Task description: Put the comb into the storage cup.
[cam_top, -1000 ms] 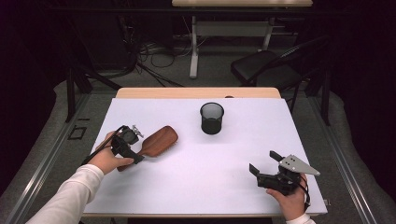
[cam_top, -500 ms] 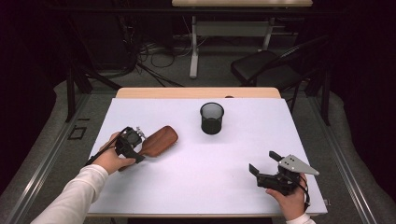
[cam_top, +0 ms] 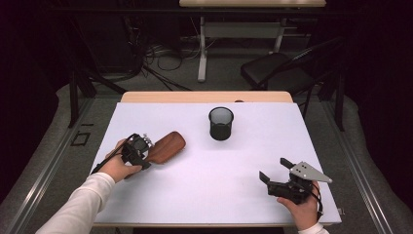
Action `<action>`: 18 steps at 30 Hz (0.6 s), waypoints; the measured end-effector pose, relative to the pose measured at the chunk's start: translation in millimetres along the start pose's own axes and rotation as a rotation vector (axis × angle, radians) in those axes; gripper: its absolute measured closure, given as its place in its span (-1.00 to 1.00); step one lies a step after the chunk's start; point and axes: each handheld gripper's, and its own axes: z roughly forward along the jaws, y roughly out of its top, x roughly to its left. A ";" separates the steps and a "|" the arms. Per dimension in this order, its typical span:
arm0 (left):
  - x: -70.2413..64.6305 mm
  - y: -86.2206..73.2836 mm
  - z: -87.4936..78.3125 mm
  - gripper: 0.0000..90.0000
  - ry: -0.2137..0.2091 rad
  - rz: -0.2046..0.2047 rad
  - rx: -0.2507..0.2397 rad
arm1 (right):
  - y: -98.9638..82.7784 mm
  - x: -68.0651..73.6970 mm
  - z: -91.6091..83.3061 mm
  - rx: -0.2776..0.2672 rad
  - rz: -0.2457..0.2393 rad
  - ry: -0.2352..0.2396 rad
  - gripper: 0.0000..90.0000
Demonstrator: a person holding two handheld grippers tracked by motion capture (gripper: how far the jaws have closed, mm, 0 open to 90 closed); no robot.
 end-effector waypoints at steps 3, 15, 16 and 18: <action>0.6 1.1 2.0 0.28 -0.007 -0.007 0.009 | -0.1 -0.3 0.1 0.000 0.000 0.000 -0.83; 7.2 1.1 3.2 0.31 -0.010 -0.030 0.014 | -0.2 -0.2 0.0 0.006 -0.002 0.002 -0.83; 7.2 0.9 3.3 0.31 -0.004 -0.028 0.013 | -0.2 0.0 0.0 0.006 0.000 0.002 -0.83; 7.4 0.7 3.7 0.30 -0.005 -0.029 0.017 | -0.3 -0.2 0.1 0.009 0.000 0.001 -0.83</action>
